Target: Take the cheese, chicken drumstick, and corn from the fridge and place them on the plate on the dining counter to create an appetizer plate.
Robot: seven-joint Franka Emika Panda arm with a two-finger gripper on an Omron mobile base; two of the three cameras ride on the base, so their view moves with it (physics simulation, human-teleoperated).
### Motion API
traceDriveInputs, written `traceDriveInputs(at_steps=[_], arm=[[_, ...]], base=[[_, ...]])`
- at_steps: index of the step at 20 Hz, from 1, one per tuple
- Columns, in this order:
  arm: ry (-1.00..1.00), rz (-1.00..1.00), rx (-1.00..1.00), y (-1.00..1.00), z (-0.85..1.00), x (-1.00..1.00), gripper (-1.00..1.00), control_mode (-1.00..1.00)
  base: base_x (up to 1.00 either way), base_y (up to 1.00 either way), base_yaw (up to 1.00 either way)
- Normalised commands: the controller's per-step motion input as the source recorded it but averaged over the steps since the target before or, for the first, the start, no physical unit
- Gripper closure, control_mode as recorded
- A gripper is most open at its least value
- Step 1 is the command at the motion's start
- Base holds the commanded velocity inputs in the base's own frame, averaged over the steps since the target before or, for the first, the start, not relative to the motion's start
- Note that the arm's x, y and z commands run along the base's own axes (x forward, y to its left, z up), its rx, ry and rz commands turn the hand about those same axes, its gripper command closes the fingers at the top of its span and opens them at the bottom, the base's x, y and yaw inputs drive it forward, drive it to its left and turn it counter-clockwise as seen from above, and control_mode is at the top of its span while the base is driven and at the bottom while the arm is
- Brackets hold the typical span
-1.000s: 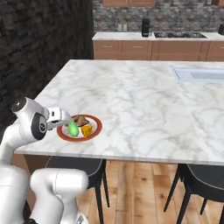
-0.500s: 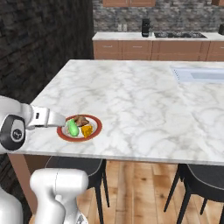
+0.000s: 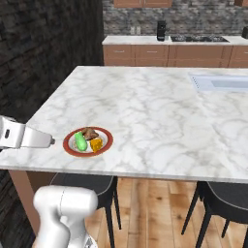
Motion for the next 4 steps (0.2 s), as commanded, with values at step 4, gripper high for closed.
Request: traceDriveInputs(at_steps=[4], arm=[[-0.01,-0.01,0.0,0.15,0.19,-0.12,-1.0,-1.0]], base=[[0.0,0.0,0.0]])
